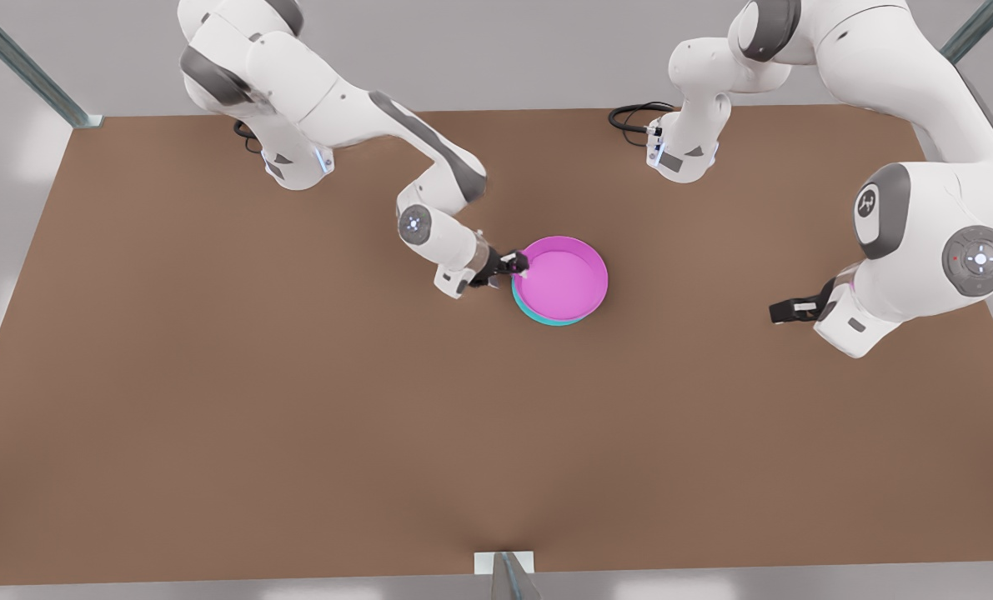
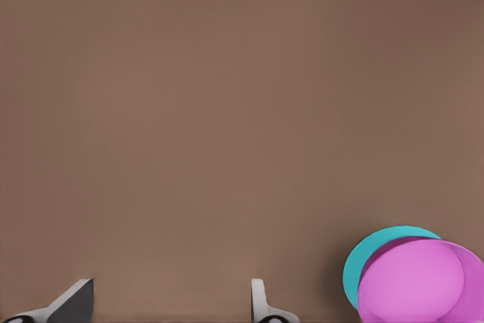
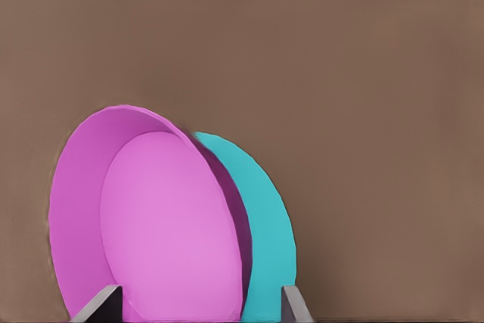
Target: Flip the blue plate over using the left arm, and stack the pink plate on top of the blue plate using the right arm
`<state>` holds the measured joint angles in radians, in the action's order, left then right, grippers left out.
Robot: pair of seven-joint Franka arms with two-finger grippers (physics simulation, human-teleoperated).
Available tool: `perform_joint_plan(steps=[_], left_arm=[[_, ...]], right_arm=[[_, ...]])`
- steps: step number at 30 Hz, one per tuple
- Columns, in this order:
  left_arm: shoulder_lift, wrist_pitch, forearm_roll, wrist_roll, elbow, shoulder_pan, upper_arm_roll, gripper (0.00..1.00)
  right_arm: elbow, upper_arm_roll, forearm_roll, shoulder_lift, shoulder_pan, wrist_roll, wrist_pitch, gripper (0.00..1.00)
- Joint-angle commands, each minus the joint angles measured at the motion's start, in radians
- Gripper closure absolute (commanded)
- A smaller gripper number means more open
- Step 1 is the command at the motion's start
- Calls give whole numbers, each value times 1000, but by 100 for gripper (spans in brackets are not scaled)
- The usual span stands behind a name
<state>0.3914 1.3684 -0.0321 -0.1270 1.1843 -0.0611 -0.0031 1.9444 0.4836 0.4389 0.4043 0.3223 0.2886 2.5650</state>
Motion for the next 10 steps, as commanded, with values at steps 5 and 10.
perform_joint_plan(steps=[5, 10], left_arm=[[-14, 1, -6, 1, -12, -5, -2, 0], [-72, 6, -6, 1, 9, -5, 2, 0]], right_arm=[[-519, -497, -397, -142, -230, -437, -1000, 0], [-565, -537, -416, -213, -247, -315, -1148, 0]])
